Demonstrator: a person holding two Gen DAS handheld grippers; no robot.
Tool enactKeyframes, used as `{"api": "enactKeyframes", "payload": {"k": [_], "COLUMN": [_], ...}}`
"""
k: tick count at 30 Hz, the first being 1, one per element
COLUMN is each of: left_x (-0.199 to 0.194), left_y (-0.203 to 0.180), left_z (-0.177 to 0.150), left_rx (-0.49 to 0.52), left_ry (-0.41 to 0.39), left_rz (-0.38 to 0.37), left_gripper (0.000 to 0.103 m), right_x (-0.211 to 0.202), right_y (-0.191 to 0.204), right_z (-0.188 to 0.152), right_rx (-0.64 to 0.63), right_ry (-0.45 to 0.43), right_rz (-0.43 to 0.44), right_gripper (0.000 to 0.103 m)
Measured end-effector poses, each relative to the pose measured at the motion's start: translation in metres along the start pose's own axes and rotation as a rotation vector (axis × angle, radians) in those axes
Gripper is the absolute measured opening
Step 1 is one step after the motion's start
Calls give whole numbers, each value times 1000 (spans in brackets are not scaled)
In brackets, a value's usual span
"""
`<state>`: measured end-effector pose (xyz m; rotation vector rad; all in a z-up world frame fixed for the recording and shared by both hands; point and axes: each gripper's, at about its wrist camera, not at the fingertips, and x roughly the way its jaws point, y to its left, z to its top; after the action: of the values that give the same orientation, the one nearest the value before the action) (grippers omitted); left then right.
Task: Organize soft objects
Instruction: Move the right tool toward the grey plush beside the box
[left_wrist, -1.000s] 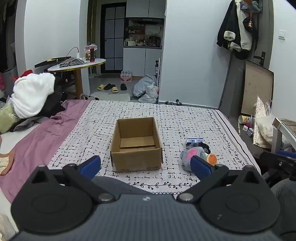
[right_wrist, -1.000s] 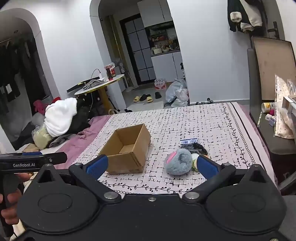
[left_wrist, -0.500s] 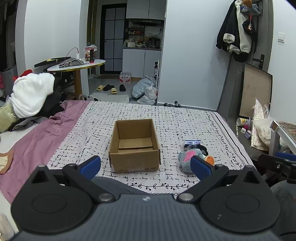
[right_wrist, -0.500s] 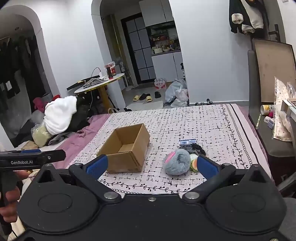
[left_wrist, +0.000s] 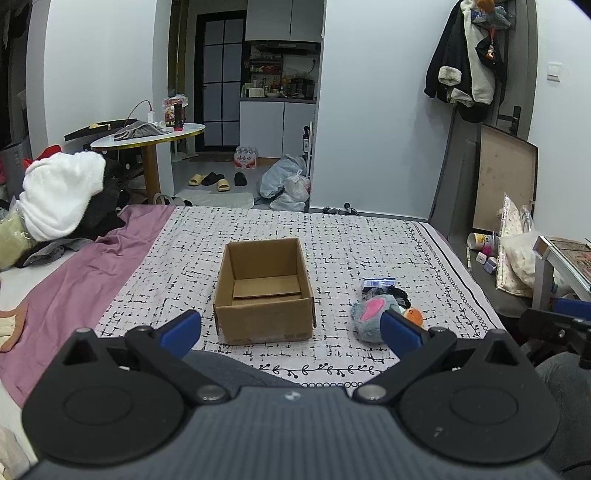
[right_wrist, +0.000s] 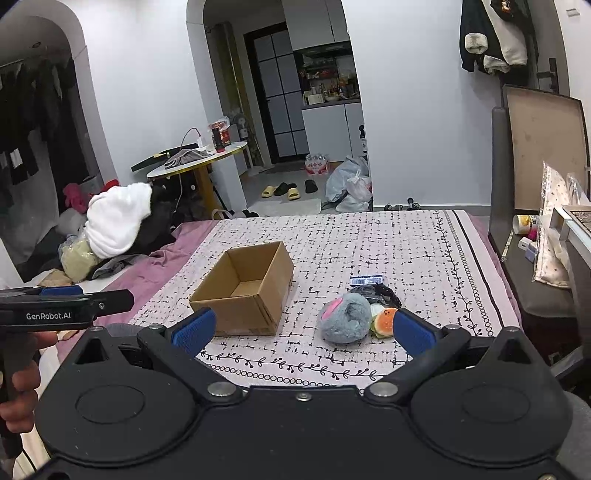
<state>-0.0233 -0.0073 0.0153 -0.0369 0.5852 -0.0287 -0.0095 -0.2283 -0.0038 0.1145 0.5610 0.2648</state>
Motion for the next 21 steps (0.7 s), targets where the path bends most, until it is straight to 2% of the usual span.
{"api": "enactKeyframes", "payload": {"k": [21], "left_x": [0], "left_y": [0], "left_z": [-2], "left_rx": [-1], "left_ry": [5], "left_rz": [-9], "left_gripper": [102], "right_x": [2], "right_y": [-2], "right_z": [-5], "right_rx": [10], "right_ry": [12], "right_rz": [-7], "right_gripper": [103]}}
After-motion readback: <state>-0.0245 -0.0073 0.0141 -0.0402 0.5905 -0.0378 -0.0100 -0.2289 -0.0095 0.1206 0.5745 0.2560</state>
